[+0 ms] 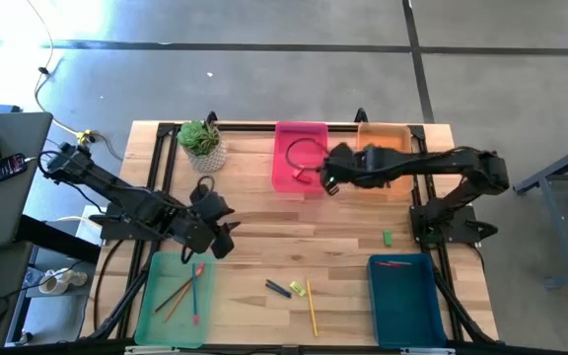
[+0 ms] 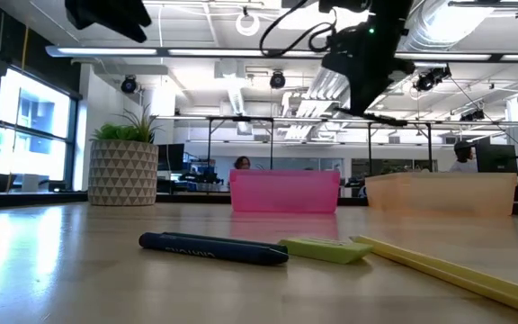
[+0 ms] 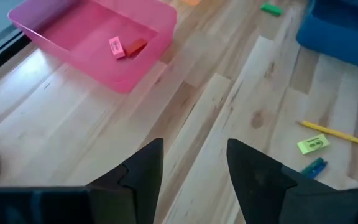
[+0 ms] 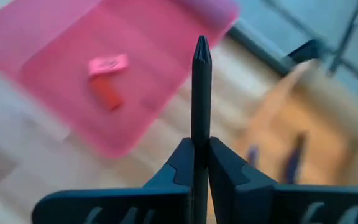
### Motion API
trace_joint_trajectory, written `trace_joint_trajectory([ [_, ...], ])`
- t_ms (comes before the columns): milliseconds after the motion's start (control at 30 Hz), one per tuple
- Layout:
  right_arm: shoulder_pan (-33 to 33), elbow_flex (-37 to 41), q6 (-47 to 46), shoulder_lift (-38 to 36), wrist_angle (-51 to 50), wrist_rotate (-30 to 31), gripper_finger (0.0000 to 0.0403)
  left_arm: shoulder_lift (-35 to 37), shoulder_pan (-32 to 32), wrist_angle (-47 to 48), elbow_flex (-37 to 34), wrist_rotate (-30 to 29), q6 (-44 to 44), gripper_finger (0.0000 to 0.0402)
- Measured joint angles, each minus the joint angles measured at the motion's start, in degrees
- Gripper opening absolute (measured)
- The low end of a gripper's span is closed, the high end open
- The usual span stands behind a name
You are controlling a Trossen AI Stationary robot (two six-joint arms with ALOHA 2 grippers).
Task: Sort crayons/erasers/pens/pencils in bins
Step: Put the black pen into the orange bin
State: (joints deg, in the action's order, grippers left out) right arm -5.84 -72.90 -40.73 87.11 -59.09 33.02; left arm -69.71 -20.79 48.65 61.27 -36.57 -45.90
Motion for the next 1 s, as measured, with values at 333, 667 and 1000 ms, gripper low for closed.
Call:
trace_joint_trajectory([
  [333,-8.7,2.5,8.6,-7.1,-2.4,8.4,0.0003,-5.5,3.2,-4.0,-0.1,1.7,0.6,0.0159],
  [667,-19.3,17.6,16.2,-16.2,8.9,-0.7,0.0003,-9.0,6.8,-8.7,0.0,4.7,2.2,0.0158],
  [1000,-29.8,29.2,22.5,-18.1,20.2,-12.1,0.0003,-11.2,9.6,-20.1,0.1,9.5,12.6,0.0158],
])
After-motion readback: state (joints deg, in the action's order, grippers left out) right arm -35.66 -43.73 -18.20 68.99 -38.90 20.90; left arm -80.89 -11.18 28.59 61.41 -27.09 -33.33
